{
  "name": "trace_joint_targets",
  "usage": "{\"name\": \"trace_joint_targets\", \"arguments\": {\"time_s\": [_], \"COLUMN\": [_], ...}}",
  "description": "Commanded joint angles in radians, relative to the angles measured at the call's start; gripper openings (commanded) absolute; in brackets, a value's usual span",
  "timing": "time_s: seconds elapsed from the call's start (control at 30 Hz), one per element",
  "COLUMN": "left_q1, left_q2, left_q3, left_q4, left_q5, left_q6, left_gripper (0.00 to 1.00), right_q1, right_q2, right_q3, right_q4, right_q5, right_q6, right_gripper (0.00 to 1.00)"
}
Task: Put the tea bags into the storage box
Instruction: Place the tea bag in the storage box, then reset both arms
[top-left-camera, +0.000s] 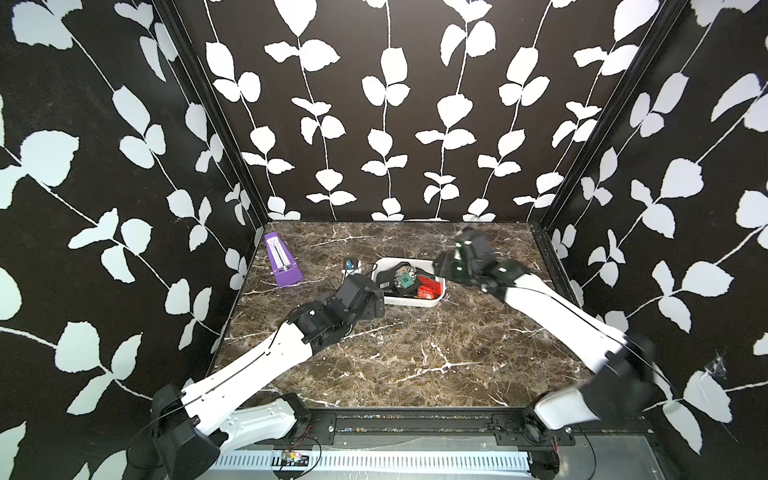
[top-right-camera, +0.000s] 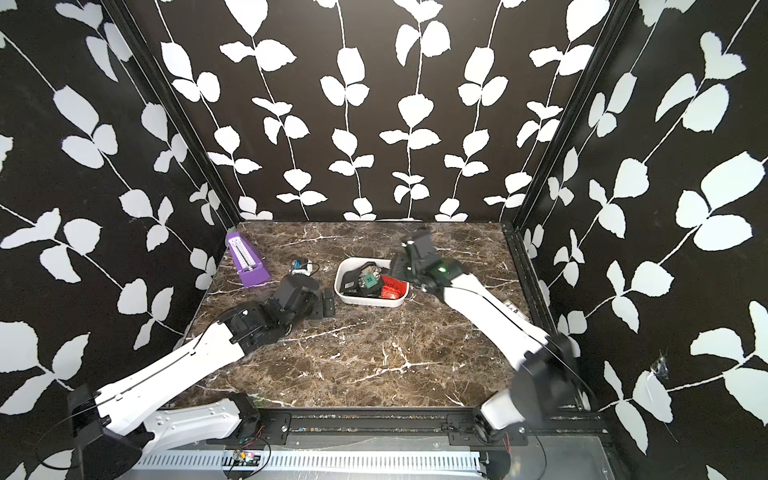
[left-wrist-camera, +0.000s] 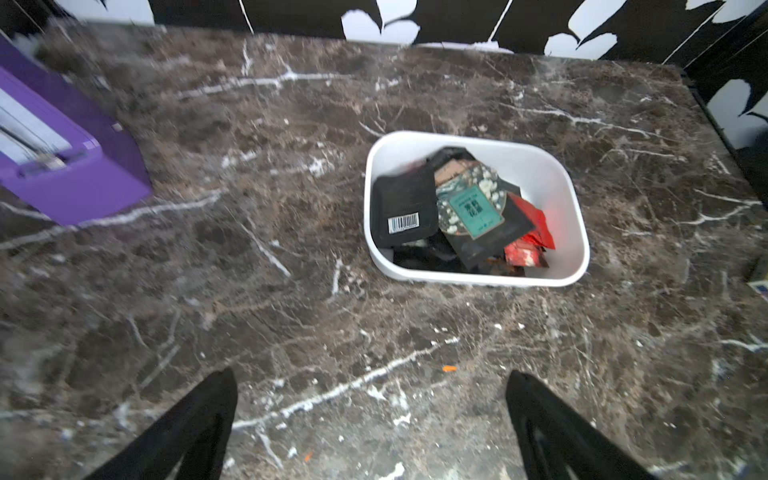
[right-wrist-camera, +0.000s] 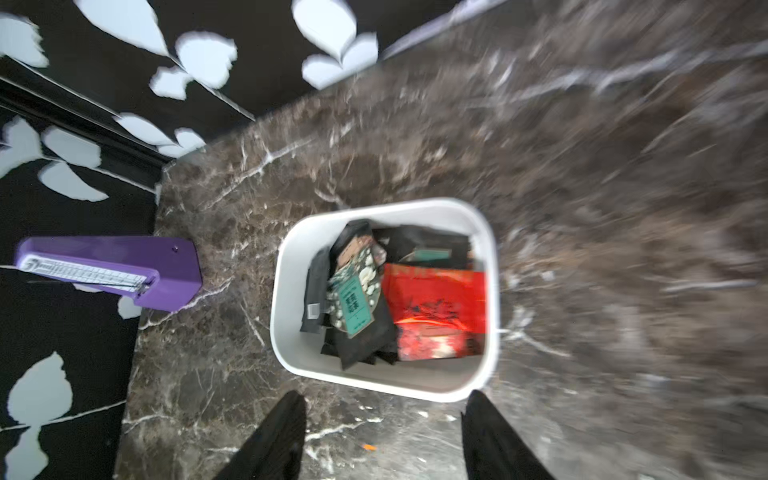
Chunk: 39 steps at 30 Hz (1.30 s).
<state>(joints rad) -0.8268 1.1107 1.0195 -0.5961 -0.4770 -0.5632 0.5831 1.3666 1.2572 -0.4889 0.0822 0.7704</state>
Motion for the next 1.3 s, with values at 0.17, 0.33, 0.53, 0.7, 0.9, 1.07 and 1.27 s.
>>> {"name": "trace_joint_targets", "arguments": {"time_s": [0.17, 0.33, 0.53, 0.7, 0.9, 1.07, 1.27], "left_q1": [0.053, 0.189, 0.459, 0.510, 0.588, 0.627, 0.635], "left_q2": [0.018, 0.037, 0.018, 0.007, 0.062, 0.131, 0.192], "left_q3": [-0.043, -0.131, -0.294, -0.469, -0.545, -0.601, -0.604], "left_q4": [0.251, 0.422, 0.543, 0.784, 0.855, 0.975, 1.124], "left_q5": [-0.171, -0.159, 0.038, 0.050, 0.039, 0.104, 0.170], "left_q6": [0.471, 0.604, 0.526, 0.666, 0.626, 0.623, 0.679], "left_gripper": [0.99, 0.99, 0.99, 0.99, 0.99, 0.99, 0.99], "right_q1": [-0.005, -0.006, -0.077, -0.213, -0.323, -0.351, -0.379], "right_q2": [-0.371, -0.613, -0.648, -0.544, -0.412, -0.318, -0.205], "right_q3": [-0.264, -0.551, -0.760, -0.850, -0.915, -0.936, -0.958], "right_q4": [-0.043, 0.292, 0.537, 0.678, 0.856, 0.934, 1.051], "right_q5": [0.472, 0.638, 0.777, 0.696, 0.568, 0.501, 0.436], "right_q6": [-0.175, -0.527, -0.694, -0.727, -0.736, -0.739, -0.765], "right_gripper": [0.99, 0.99, 0.99, 0.99, 0.99, 0.99, 0.99]}}
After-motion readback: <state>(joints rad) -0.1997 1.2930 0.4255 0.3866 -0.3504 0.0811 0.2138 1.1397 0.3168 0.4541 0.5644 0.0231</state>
